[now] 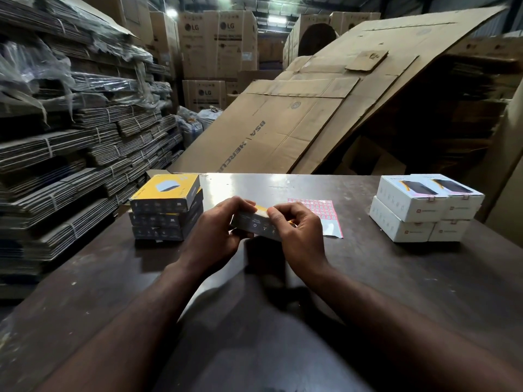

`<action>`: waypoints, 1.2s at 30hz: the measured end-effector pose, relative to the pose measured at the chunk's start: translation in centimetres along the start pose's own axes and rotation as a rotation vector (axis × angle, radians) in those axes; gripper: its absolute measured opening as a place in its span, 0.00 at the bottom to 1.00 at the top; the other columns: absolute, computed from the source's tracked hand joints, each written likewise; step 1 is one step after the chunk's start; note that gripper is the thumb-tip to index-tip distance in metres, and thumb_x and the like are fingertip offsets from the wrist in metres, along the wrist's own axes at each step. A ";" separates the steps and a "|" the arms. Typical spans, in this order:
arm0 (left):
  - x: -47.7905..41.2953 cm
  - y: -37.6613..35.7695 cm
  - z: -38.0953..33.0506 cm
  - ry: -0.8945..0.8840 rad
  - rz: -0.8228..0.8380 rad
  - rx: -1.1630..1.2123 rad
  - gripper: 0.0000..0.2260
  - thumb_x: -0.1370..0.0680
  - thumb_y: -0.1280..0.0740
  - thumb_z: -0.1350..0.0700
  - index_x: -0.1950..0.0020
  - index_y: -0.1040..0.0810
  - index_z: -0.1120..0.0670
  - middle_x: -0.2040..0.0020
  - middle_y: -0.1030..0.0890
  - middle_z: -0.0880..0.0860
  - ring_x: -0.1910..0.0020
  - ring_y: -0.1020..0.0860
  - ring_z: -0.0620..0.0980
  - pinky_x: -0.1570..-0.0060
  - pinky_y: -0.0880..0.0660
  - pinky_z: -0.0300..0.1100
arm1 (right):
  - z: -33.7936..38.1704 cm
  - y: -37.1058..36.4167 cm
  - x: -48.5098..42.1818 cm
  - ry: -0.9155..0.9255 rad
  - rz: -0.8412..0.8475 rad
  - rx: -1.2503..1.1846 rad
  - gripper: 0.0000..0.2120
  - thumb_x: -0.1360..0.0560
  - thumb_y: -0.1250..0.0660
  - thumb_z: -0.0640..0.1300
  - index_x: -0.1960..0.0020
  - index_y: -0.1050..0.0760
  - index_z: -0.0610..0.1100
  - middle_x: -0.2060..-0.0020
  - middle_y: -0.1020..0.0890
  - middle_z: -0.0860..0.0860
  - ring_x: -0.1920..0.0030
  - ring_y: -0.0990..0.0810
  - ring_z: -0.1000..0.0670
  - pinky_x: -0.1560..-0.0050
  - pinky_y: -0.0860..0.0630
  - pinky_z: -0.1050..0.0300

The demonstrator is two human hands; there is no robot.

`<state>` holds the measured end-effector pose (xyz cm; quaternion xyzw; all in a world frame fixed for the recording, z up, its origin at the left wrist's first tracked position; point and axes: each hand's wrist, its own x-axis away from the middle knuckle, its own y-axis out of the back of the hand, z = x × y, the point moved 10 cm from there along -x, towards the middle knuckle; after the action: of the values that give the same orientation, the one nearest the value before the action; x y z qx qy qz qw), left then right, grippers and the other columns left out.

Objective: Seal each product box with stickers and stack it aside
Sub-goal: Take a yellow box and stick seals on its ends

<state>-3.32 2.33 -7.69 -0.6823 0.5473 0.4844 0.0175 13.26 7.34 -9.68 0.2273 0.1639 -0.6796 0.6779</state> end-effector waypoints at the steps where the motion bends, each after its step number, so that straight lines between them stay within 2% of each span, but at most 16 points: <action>1: 0.0 0.0 0.0 0.001 0.002 0.003 0.21 0.30 0.23 0.68 0.43 0.23 0.50 0.39 0.18 0.47 0.41 0.19 0.46 0.50 0.17 0.51 | -0.3 -0.1 0.0 -0.040 0.012 -0.033 0.04 0.23 0.28 0.45 0.54 0.16 0.44 0.58 0.16 0.51 0.55 0.18 0.51 0.51 0.20 0.54; 4: 0.0 -0.1 0.1 0.006 0.001 0.018 0.21 0.30 0.23 0.69 0.43 0.23 0.51 0.39 0.18 0.48 0.40 0.19 0.46 0.48 0.17 0.52 | -0.8 -0.3 -0.2 -0.125 0.053 -0.124 0.04 0.24 0.27 0.43 0.56 0.16 0.44 0.60 0.15 0.49 0.57 0.17 0.51 0.53 0.20 0.53; 10: 0.0 -0.1 -0.1 0.004 0.012 0.031 0.21 0.31 0.24 0.72 0.44 0.22 0.54 0.40 0.19 0.46 0.39 0.20 0.44 0.46 0.18 0.50 | -1.5 -0.6 -0.2 -0.227 0.095 -0.229 0.08 0.24 0.28 0.41 0.62 0.18 0.46 0.66 0.18 0.51 0.64 0.21 0.54 0.64 0.27 0.61; 14: 0.0 -0.1 -0.1 -0.001 0.018 0.024 0.21 0.31 0.24 0.73 0.44 0.21 0.54 0.40 0.19 0.45 0.40 0.20 0.44 0.45 0.18 0.50 | -1.5 -0.4 -0.5 -0.279 0.069 -0.348 0.06 0.22 0.30 0.40 0.58 0.19 0.42 0.65 0.19 0.51 0.69 0.22 0.61 0.67 0.26 0.67; 19: 0.0 -0.1 0.0 0.000 0.019 0.029 0.21 0.31 0.24 0.73 0.44 0.21 0.55 0.41 0.19 0.44 0.41 0.20 0.43 0.47 0.18 0.48 | -1.5 -0.7 -0.7 -0.199 0.152 -0.270 0.05 0.23 0.28 0.44 0.51 0.16 0.42 0.59 0.15 0.51 0.61 0.18 0.59 0.61 0.24 0.66; 25: -0.1 0.4 1.2 0.066 -0.017 0.084 0.21 0.33 0.24 0.73 0.45 0.21 0.54 0.41 0.18 0.47 0.39 0.20 0.46 0.49 0.18 0.53 | -0.4 -1.1 -1.1 -0.132 0.229 -0.296 0.03 0.26 0.26 0.36 0.53 0.15 0.42 0.60 0.13 0.52 0.59 0.17 0.57 0.56 0.22 0.65; 29: 0.0 0.4 2.0 0.101 -0.022 0.108 0.23 0.33 0.23 0.71 0.46 0.21 0.50 0.42 0.17 0.46 0.39 0.19 0.48 0.50 0.18 0.58 | -0.1 -1.4 -1.0 -0.069 0.285 -0.186 0.06 0.26 0.25 0.38 0.56 0.14 0.48 0.60 0.13 0.53 0.56 0.17 0.56 0.50 0.21 0.60; 33: 0.0 0.6 2.4 0.122 -0.038 0.111 0.23 0.33 0.23 0.70 0.47 0.22 0.48 0.43 0.17 0.45 0.40 0.19 0.48 0.49 0.18 0.58 | 0.2 -1.5 -1.0 0.002 0.287 -0.078 0.06 0.26 0.24 0.40 0.56 0.14 0.50 0.60 0.13 0.57 0.56 0.17 0.58 0.51 0.23 0.66; 36: 0.0 0.5 2.5 0.130 -0.044 0.110 0.23 0.33 0.23 0.70 0.47 0.22 0.48 0.43 0.17 0.45 0.41 0.19 0.49 0.49 0.19 0.58 | 0.4 -1.3 -1.0 0.049 0.255 -0.040 0.04 0.27 0.24 0.41 0.54 0.14 0.49 0.58 0.13 0.56 0.56 0.18 0.58 0.52 0.27 0.70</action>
<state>-5.34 3.48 -8.77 -0.7224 0.5577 0.4077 0.0299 11.92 8.03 -8.94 0.2494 0.1636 -0.5787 0.7590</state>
